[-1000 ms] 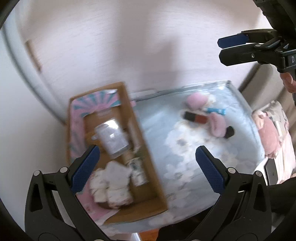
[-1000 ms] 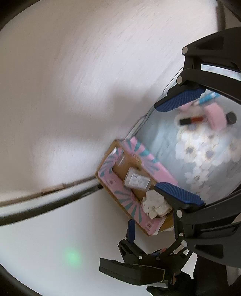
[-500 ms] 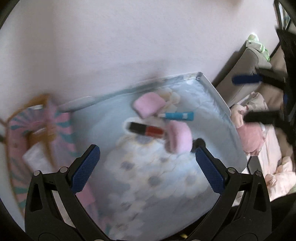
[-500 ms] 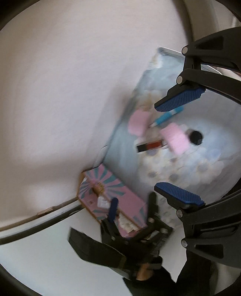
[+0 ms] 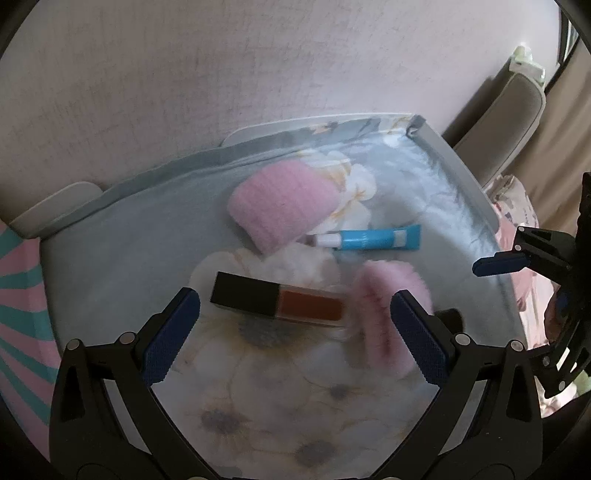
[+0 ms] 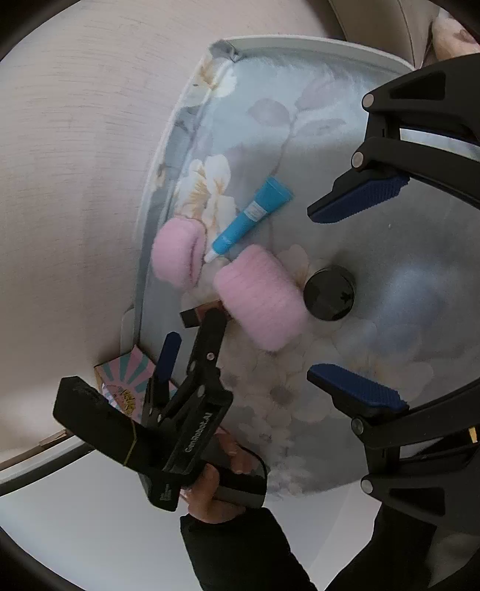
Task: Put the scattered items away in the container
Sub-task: 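Return both tools to the tray above the lipstick and black jar, then grasp the black jar with the right tool while the left tool grasps the red lipstick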
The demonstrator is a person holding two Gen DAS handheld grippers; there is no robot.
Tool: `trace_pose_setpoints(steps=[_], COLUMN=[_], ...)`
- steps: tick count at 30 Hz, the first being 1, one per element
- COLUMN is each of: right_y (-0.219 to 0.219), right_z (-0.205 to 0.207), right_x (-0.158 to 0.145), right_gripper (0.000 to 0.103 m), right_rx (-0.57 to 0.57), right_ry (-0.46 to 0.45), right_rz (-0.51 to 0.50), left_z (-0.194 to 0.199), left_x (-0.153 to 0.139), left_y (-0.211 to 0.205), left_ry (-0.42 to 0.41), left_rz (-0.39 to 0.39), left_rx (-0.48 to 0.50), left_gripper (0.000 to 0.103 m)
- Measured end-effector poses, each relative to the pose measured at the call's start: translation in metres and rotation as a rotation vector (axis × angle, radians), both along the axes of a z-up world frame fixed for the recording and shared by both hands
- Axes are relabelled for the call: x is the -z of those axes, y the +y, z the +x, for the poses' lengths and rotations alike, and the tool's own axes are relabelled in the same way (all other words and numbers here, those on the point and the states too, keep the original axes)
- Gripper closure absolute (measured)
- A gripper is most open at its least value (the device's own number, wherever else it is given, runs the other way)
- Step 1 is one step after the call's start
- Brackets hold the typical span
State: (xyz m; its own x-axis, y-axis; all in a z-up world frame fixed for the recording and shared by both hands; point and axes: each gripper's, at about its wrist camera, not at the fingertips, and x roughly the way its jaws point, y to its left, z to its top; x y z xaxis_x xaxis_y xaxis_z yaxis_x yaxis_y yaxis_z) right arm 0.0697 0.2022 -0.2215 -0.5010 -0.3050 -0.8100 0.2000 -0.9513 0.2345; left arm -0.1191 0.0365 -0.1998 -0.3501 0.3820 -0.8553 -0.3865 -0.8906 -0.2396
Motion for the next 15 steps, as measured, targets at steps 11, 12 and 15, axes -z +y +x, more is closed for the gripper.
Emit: trace_pose_setpoints(steps=[11, 12, 15], right_y=[-0.008, -0.008, -0.008], right_z=[-0.008, -0.009, -0.009], right_x=[0.021, 0.023, 0.027], right_gripper=[0.03, 0.035, 0.042], right_rx=[-0.024, -0.026, -0.03], right_ry=[0.026, 0.024, 0.012], right_rz=[0.044, 0.046, 0.047], left_z=[-0.006, -0.006, -0.008], left_x=[0.013, 0.014, 0.016], left_y=[0.004, 0.003, 0.0], left_ry=[0.02, 0.02, 0.02], left_rz=[-0.032, -0.032, -0.024], left_rx=[0.028, 0.029, 0.031], left_gripper=[0.0, 0.0, 0.001])
